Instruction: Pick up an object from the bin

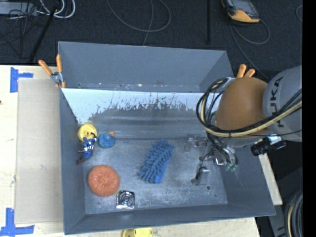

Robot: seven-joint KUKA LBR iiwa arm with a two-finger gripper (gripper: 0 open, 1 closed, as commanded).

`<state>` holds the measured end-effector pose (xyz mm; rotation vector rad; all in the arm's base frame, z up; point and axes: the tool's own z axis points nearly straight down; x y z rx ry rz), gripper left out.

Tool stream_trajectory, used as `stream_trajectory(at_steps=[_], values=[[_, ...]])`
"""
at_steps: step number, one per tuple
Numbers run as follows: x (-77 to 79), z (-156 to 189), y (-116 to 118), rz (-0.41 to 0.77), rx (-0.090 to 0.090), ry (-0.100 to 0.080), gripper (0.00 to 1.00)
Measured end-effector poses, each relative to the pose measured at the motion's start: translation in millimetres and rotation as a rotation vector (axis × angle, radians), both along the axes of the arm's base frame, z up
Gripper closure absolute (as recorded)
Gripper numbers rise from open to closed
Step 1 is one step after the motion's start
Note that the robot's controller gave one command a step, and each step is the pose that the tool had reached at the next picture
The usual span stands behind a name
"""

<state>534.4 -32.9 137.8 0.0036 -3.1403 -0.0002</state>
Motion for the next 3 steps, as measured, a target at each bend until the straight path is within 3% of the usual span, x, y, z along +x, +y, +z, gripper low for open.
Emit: stream_trajectory(at_steps=[1, 2, 3], values=[[0.0, 0.0, 0.0, 0.0, 0.0, 0.0, 0.0], [16.7, -32.0, 24.8, -0.023, -0.001, -0.006, 0.0], [37.1, -57.1, 40.6, -0.074, 0.002, 0.0, 0.0]])
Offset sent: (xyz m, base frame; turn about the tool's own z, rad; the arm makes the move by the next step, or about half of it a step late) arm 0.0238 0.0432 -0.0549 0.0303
